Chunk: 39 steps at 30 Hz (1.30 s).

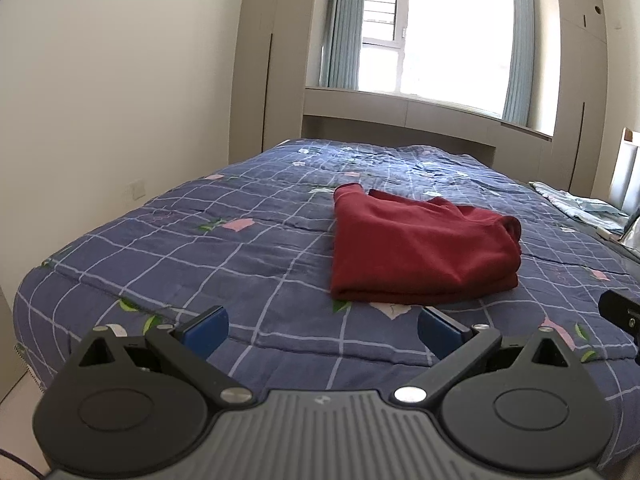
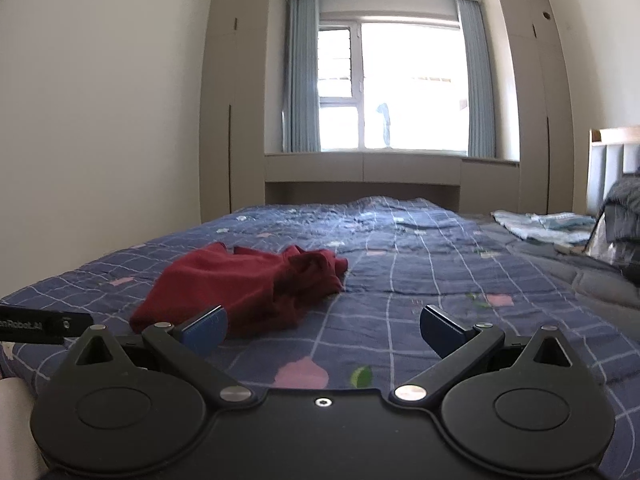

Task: Fold small clothes

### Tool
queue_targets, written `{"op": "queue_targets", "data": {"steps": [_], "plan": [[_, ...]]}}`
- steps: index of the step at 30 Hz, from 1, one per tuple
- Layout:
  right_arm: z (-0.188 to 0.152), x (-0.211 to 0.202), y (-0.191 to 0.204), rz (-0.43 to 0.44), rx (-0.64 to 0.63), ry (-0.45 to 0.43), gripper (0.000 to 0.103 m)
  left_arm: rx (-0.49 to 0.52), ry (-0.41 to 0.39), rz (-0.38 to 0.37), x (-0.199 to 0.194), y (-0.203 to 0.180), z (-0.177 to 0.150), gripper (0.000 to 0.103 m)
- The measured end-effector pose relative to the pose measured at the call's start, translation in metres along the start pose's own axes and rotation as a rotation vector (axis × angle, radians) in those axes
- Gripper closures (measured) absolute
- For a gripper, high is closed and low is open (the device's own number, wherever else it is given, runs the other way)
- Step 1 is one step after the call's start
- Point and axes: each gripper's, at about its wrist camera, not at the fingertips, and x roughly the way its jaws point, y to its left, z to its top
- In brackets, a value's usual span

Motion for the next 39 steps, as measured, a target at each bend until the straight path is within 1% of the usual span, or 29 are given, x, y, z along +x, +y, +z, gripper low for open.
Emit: {"op": "queue_targets", "data": {"steps": [9, 39], "plan": [[-0.0075, 0.0066, -0.0050, -0.012, 0.021, 0.030, 0.001, -0.004, 0.004, 0.012, 0.0012, 0.0012, -0.0012, 0.000], [-0.0092, 0.0069, -0.0058, -0.010, 0.020, 0.030, 0.001, 0.009, 0.000, 0.012, 0.0010, 0.0003, -0.0020, 0.000]]}}
